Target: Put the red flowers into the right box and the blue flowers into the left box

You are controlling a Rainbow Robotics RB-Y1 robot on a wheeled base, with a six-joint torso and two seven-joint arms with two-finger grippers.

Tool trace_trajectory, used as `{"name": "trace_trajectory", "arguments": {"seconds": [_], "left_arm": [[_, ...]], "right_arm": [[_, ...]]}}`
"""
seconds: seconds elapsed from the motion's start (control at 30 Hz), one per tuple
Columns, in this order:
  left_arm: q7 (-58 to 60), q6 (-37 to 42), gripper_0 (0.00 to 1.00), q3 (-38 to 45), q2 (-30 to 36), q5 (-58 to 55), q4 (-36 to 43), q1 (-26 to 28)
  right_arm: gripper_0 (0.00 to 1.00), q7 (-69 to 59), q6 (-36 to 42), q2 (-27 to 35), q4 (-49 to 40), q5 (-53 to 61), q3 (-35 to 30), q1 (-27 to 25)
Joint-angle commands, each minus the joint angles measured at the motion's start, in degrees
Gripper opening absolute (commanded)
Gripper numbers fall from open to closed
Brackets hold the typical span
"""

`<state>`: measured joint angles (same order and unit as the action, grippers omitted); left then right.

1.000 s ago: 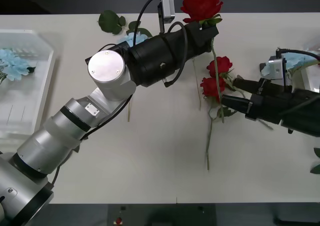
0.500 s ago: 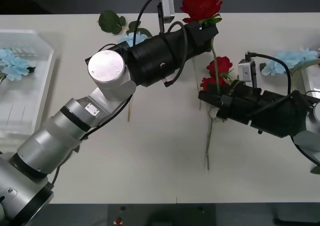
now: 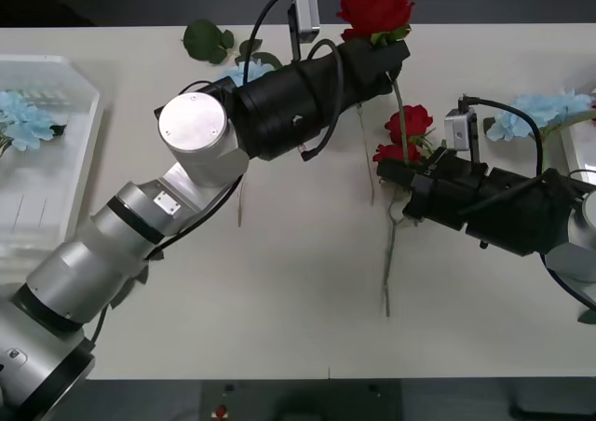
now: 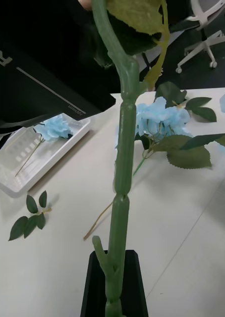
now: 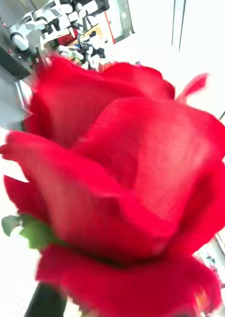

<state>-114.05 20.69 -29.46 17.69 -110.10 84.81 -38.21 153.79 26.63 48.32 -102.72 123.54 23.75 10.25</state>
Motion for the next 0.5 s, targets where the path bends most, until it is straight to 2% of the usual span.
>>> {"name": "trace_trajectory", "arguments": {"seconds": [0.03,0.13,0.17,0.27,0.5], "left_arm": [[0.1,1.8,0.79,0.7,5.0,-0.7,1.2,0.0],[0.1,5.7,0.89,0.8,8.7,-1.9,1.2,0.8],[0.1,7.8,0.99,0.8,10.7,-2.7,1.2,1.3],[0.0,12.9,1.0,0.8,15.4,-4.3,1.1,2.0],[0.3,23.5,1.0,1.1,25.1,-3.2,0.9,3.2]], "right_arm": [[0.0,1.2,-0.3,0.0,-1.5,-0.1,-1.3,1.2],[0.0,1.2,0.6,1.9,-1.4,-0.2,-2.2,1.4],[0.0,1.2,1.9,2.7,-0.9,-0.2,-3.1,1.7],[0.0,1.2,7.5,4.9,1.6,-0.1,-5.7,2.9],[0.0,-2.8,26.7,10.6,12.3,0.0,-14.1,6.3]]}}
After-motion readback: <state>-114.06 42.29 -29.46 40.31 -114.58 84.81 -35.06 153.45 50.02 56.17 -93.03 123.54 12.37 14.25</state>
